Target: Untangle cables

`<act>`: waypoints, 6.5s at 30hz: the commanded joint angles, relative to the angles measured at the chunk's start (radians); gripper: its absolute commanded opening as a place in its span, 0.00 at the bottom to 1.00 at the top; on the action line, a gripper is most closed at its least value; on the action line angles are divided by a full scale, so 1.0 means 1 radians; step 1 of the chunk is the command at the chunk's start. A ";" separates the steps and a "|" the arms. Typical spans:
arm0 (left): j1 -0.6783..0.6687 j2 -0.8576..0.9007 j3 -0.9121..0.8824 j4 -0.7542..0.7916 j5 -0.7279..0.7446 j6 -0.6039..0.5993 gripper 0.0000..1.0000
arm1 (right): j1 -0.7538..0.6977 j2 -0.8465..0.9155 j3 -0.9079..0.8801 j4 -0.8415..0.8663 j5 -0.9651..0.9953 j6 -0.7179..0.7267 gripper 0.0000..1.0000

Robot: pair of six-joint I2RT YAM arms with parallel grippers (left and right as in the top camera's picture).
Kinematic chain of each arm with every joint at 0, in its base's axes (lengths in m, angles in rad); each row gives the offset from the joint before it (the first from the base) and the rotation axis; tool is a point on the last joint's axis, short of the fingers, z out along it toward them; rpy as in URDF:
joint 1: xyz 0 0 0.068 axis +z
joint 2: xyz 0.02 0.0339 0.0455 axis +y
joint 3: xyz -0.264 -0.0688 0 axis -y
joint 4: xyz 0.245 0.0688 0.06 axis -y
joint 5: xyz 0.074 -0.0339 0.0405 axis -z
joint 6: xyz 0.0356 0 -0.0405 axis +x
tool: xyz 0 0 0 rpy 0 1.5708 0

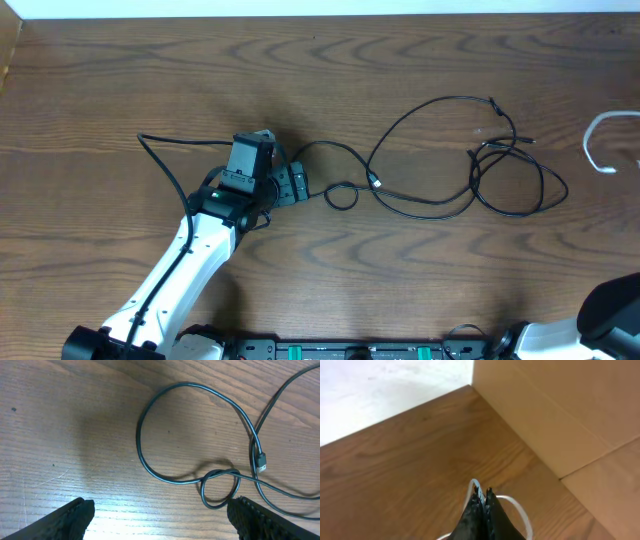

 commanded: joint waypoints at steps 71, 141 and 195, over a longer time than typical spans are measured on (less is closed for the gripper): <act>0.005 0.006 -0.004 0.000 -0.013 -0.001 0.91 | -0.241 -0.109 0.069 0.114 -0.415 0.074 0.99; 0.005 0.006 -0.004 0.000 -0.013 -0.001 0.91 | 0.417 -1.053 -0.565 0.485 -0.201 0.154 0.99; 0.005 0.006 -0.004 0.000 -0.013 -0.001 0.91 | 0.417 -1.104 -0.636 0.519 -0.246 0.336 0.98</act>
